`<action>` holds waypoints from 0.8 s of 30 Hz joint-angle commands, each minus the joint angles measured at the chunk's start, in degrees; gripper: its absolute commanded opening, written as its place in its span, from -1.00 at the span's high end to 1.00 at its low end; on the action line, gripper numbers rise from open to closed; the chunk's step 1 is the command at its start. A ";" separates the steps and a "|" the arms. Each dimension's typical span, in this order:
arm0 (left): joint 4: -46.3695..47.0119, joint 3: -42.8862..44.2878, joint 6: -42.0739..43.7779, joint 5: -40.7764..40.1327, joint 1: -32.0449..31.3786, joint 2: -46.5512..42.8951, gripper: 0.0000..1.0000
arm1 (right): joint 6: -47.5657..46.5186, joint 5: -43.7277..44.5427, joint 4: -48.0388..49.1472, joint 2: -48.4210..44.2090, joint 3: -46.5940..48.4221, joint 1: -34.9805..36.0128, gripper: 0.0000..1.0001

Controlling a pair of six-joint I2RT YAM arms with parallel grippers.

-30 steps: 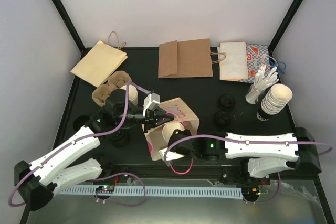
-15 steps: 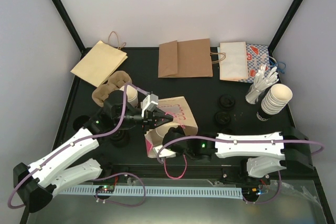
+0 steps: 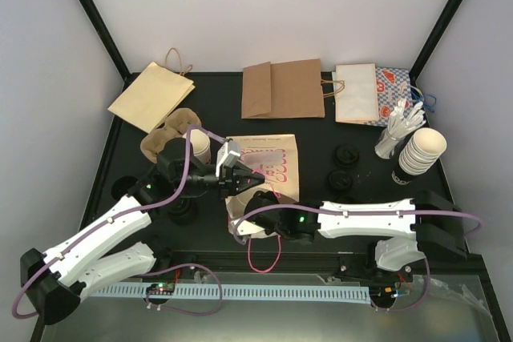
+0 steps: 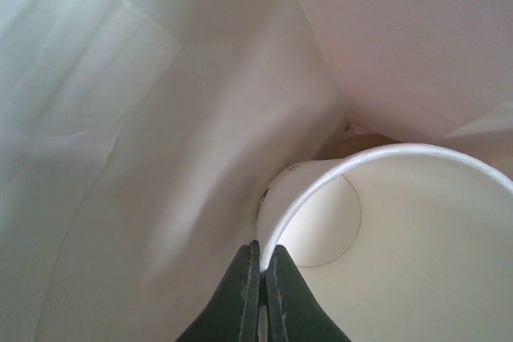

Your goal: Pack the takeout coffee

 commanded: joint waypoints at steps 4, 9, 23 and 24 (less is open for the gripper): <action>0.17 1.88 1.19 0.45 -0.30 0.46 0.97 | 1.28 1.26 -4.15 -4.68 1.31 0.94 0.98; 0.08 2.24 0.93 -0.07 -0.28 0.90 0.97 | 1.75 3.43 -5.61 -5.08 0.54 1.04 0.98; -2.36 5.18 -1.71 -2.25 -0.28 2.19 0.97 | 7.73 4.84 -5.95 -6.28 1.04 -0.22 0.98; -2.40 5.25 -2.15 -2.20 -0.27 2.31 0.97 | 8.29 4.88 -6.39 -6.30 1.29 -0.58 0.98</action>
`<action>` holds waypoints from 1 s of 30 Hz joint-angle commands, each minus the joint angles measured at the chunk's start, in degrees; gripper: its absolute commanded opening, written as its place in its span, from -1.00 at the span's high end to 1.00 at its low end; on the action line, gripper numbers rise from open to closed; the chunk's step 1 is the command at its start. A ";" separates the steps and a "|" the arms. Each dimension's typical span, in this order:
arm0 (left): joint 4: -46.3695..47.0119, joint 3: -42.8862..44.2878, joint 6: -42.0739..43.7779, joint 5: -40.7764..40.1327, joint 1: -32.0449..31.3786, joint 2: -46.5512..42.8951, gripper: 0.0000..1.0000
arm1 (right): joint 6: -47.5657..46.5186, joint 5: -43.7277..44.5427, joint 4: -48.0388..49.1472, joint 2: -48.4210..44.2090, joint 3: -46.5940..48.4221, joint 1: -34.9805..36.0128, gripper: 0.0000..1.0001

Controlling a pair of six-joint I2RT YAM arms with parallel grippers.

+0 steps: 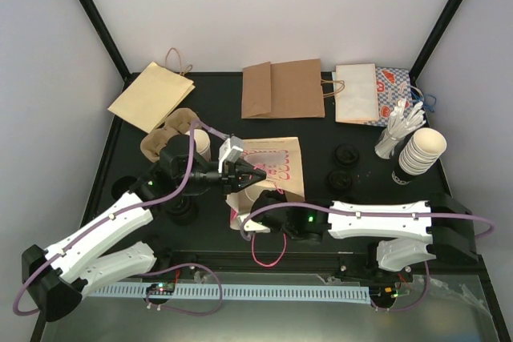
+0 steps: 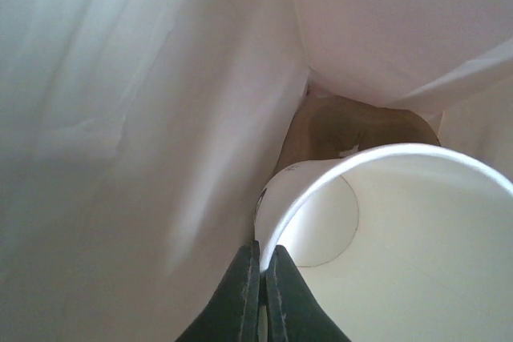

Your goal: Pack the takeout coffee

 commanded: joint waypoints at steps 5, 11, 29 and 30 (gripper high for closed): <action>-1.08 4.27 -4.33 -0.79 -0.27 1.67 0.97 | 3.91 2.70 -1.18 -2.34 0.79 -1.98 0.98; -2.58 6.00 -9.67 -0.94 -0.19 3.85 0.97 | 10.04 -7.10 -16.88 -2.60 7.41 -1.83 0.98; -9.76 11.69 -8.59 -15.20 10.83 1.33 -0.97 | 9.28 -6.15 -16.48 -5.47 2.27 -0.93 0.98; -10.49 12.21 -8.49 -15.56 12.99 1.65 -0.97 | 8.96 -6.16 -16.16 -5.77 2.03 -0.94 0.98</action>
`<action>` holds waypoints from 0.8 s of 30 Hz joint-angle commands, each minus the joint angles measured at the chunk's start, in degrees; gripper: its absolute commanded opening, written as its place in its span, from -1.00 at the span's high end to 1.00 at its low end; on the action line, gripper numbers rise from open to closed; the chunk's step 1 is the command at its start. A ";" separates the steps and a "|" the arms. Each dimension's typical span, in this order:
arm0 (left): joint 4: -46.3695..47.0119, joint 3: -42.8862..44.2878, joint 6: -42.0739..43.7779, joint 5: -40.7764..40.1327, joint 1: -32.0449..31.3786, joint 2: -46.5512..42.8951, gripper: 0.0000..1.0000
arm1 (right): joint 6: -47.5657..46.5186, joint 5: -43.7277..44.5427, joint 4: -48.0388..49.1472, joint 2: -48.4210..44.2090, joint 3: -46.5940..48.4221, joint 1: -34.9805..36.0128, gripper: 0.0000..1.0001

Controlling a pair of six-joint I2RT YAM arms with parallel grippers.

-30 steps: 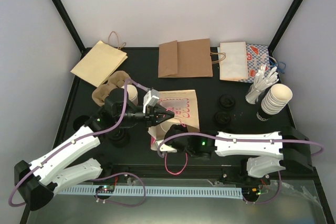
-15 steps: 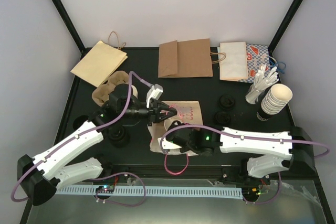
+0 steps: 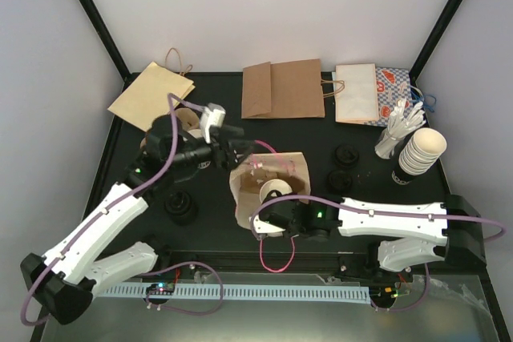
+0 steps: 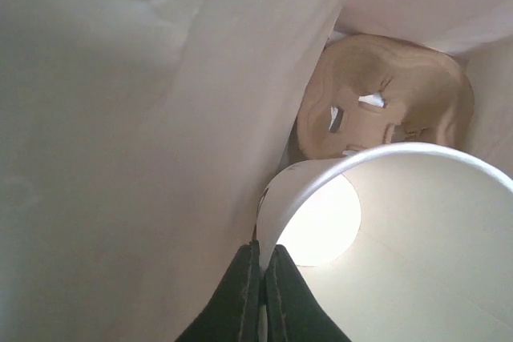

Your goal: Pack the takeout coffee

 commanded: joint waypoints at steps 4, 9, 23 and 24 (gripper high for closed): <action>-5.22 6.18 0.86 -5.51 12.88 4.94 -0.97 | -1.92 0.58 2.20 -3.21 -1.72 0.04 0.98; -7.86 11.77 3.70 4.58 15.55 15.03 -0.97 | -2.13 0.78 2.41 -3.32 -2.33 0.07 0.98; 2.41 4.78 5.97 23.86 13.45 6.04 -0.97 | -1.30 1.13 4.81 -4.06 0.36 -3.11 0.98; 2.41 4.83 5.83 23.59 13.45 5.25 -0.98 | -1.15 0.92 4.65 -4.03 1.10 -3.73 0.98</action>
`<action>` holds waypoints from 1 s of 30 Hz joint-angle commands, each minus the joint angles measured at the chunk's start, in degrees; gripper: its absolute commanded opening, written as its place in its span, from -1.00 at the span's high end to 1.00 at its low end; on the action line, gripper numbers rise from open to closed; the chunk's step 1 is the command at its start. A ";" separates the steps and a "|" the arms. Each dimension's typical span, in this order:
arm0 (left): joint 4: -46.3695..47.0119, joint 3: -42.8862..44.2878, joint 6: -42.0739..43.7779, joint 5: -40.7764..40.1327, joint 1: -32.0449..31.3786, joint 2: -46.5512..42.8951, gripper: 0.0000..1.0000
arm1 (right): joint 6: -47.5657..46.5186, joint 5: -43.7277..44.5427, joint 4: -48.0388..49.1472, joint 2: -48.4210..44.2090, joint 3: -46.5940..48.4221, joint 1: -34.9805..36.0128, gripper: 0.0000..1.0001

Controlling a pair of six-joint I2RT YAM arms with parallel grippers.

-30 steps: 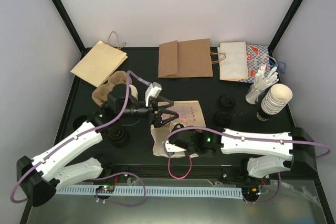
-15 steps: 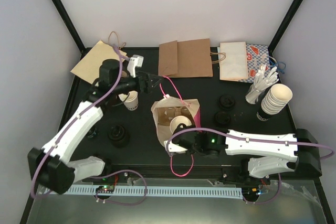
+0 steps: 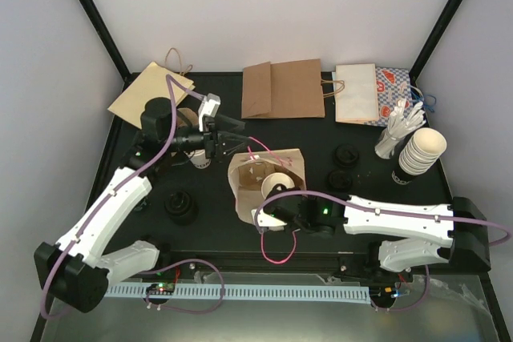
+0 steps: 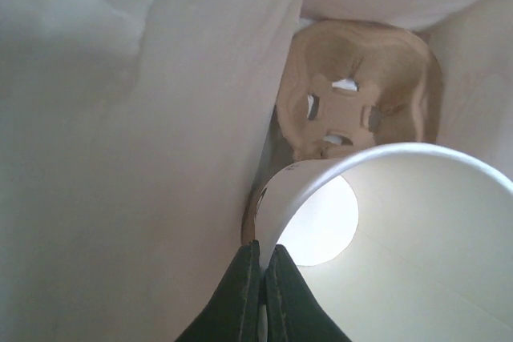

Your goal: Pack the takeout coffee

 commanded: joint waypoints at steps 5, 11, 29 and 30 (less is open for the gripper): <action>-2.13 2.96 1.71 1.67 -0.05 -5.83 -0.97 | 1.88 -2.16 -0.10 -1.27 8.26 -4.99 0.98; -8.62 8.36 3.45 -2.53 0.07 -7.76 -0.97 | 4.23 -3.20 0.17 0.97 14.02 -9.55 0.98; -16.46 6.55 4.39 -12.38 0.16 -9.23 -0.97 | 5.40 -4.50 -2.82 5.70 24.89 -12.88 0.98; -16.90 6.53 4.60 -12.86 0.16 -9.37 -0.97 | 5.46 -4.27 -2.78 5.73 25.59 -12.84 0.98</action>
